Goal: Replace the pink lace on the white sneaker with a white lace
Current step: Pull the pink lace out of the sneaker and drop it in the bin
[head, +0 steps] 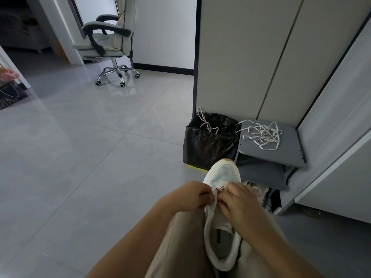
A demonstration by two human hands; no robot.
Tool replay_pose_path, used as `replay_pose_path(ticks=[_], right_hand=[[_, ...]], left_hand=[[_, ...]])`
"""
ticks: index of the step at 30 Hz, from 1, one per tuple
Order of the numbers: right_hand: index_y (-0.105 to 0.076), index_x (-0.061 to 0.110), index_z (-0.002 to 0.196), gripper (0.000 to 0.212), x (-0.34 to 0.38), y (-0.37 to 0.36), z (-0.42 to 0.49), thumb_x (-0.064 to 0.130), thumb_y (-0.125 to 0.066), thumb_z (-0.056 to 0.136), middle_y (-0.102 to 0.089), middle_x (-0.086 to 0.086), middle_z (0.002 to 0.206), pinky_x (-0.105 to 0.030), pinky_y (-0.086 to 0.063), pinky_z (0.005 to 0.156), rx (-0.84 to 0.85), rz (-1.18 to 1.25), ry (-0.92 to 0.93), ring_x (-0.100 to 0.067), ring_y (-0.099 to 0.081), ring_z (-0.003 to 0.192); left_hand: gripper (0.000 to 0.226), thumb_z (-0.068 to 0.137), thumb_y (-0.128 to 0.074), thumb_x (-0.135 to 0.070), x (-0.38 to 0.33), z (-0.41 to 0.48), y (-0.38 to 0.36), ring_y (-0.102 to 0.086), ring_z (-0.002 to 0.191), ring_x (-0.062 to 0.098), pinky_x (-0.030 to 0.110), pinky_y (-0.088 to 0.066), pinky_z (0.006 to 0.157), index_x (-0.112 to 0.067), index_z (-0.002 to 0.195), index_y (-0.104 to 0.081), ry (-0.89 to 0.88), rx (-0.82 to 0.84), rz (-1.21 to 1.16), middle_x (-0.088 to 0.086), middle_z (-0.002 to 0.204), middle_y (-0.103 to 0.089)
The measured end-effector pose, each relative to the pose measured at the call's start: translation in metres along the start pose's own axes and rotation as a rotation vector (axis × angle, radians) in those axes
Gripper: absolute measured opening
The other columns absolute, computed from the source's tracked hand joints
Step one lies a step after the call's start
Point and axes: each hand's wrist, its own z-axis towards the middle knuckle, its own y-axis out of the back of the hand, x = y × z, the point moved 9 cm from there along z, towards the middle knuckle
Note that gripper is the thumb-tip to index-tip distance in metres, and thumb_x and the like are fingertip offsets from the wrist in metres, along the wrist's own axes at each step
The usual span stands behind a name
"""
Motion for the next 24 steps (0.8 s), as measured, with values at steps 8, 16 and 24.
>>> replay_pose_path(ticks=[8, 16, 24], right_hand=[[-0.067, 0.012, 0.073, 0.011, -0.021, -0.017, 0.008, 0.017, -0.063, 0.082, -0.042, 0.011, 0.071, -0.016, -0.032, 0.063, 0.230, 0.358, -0.120, -0.001, -0.043, 0.068], [-0.058, 0.014, 0.079, 0.020, -0.009, -0.008, 0.012, 0.026, -0.049, 0.092, -0.037, 0.008, 0.076, -0.021, -0.026, 0.065, 0.287, 0.099, 0.038, -0.010, -0.040, 0.077], [-0.064, 0.019, 0.078, 0.013, -0.035, 0.030, 0.004, 0.026, -0.060, 0.088, -0.054, 0.011, 0.075, -0.013, -0.034, 0.061, 0.278, 0.373, -0.112, 0.000, -0.052, 0.066]], left_hand=[[0.035, 0.096, -0.048, -0.020, 0.016, -0.007, -0.020, -0.037, 0.039, 0.005, 0.016, -0.034, 0.044, -0.016, 0.062, -0.044, 0.158, -0.012, -0.400, -0.001, 0.053, -0.045], [0.027, 0.088, -0.056, -0.038, 0.000, -0.029, -0.022, -0.049, 0.072, 0.004, 0.010, -0.037, 0.063, -0.023, 0.110, -0.052, 0.067, -0.244, -0.008, -0.012, 0.087, -0.055], [0.018, 0.088, -0.055, -0.018, 0.014, -0.052, -0.012, -0.051, 0.065, -0.003, 0.007, -0.038, 0.062, -0.030, 0.101, -0.058, 0.065, -0.498, -0.300, -0.009, 0.080, -0.061]])
